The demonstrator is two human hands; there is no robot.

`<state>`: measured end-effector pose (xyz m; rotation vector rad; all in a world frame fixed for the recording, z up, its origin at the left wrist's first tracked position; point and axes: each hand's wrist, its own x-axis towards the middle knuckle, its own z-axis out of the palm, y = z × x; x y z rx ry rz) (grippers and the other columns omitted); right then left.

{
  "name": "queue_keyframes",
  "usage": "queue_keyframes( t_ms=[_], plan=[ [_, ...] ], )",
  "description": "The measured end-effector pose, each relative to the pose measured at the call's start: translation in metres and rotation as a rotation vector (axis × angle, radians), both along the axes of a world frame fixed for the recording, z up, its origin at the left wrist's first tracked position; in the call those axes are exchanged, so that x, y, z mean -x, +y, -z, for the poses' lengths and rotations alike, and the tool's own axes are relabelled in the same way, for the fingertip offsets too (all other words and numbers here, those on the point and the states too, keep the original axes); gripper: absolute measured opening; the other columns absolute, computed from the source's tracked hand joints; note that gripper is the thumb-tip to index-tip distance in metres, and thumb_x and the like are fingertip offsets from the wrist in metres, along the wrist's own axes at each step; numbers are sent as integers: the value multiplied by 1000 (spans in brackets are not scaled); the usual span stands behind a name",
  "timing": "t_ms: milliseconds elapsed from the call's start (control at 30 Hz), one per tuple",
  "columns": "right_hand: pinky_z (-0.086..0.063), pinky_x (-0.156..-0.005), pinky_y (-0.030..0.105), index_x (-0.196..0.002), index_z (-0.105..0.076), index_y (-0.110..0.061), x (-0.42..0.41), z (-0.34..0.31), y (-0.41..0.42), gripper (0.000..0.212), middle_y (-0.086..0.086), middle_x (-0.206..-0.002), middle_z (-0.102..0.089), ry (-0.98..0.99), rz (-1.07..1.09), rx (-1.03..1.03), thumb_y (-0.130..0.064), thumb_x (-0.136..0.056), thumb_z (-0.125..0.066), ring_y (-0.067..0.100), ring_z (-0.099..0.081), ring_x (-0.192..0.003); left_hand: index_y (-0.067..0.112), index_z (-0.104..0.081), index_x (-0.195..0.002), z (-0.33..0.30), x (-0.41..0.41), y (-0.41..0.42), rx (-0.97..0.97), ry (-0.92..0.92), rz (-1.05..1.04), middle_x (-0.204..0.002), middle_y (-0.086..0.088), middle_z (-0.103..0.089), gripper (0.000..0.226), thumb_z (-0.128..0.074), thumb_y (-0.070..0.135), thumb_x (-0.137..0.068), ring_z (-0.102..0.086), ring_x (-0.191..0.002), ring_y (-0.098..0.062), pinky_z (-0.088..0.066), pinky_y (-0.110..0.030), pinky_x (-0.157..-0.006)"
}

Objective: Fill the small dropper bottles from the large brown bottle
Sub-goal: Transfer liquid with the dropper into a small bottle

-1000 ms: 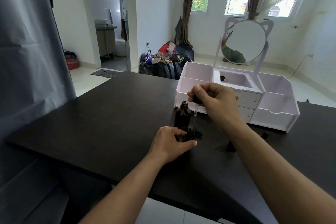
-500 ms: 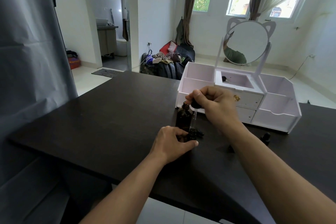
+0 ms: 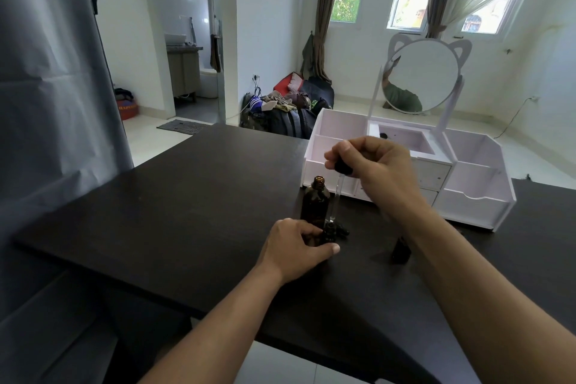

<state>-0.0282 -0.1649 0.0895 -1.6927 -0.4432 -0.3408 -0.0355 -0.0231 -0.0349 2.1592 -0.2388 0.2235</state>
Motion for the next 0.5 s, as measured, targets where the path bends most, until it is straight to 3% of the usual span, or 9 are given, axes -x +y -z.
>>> queue_keyframes(
  t_ms=[200, 500],
  plan=[
    [-55, -71, 20, -88, -70, -14, -10, -25, 5, 12, 4, -86, -75, -89, 29, -105, -14, -95, -60, 18, -74, -81, 19, -75, -96, 5, -3, 0, -1, -20, -2, -78, 10, -69, 38, -78, 49, -73, -63, -72, 1, -47, -15, -68],
    [-59, -81, 29, -91, -71, -13, -28, -28, 21, 11, 5, -87, -74, -149, 111, -107, -16, -95, -62, 18, -74, -81, 20, -75, -103, 4, -2, -1, -19, -2, -34, -86, 7, -71, 43, -79, 50, -72, -64, -77, -1, -49, -16, -72]
  ],
)
